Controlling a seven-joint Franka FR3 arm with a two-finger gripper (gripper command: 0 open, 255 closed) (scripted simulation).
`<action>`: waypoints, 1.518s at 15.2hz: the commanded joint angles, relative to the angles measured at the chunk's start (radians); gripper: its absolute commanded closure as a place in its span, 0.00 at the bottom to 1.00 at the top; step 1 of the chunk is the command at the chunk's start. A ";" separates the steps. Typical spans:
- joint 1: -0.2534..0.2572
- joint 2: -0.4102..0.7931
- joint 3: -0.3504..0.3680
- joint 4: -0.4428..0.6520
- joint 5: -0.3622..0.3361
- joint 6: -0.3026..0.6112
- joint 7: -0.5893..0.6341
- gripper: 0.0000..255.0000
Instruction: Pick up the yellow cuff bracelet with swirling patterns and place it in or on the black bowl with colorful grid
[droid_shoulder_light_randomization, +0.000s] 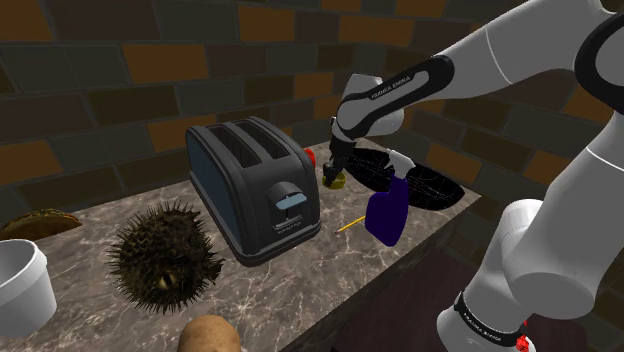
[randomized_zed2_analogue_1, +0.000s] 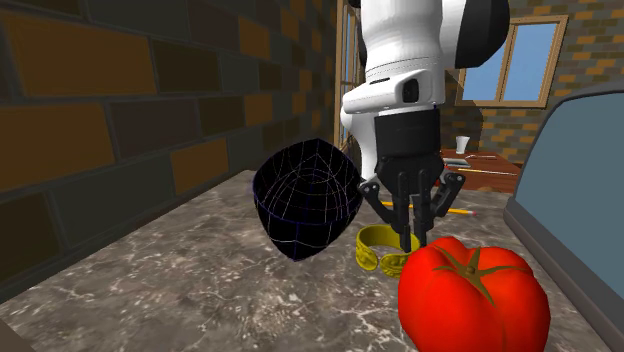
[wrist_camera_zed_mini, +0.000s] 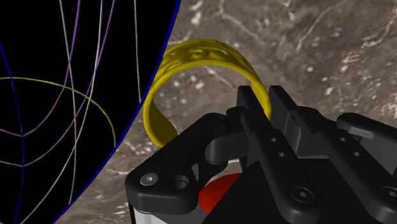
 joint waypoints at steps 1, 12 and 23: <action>0.000 0.001 -0.001 -0.001 0.000 0.000 0.000 1.00; -0.009 -0.064 0.008 0.062 -0.041 -0.123 0.040 1.00; -0.014 -0.119 0.018 0.161 -0.070 -0.272 0.076 1.00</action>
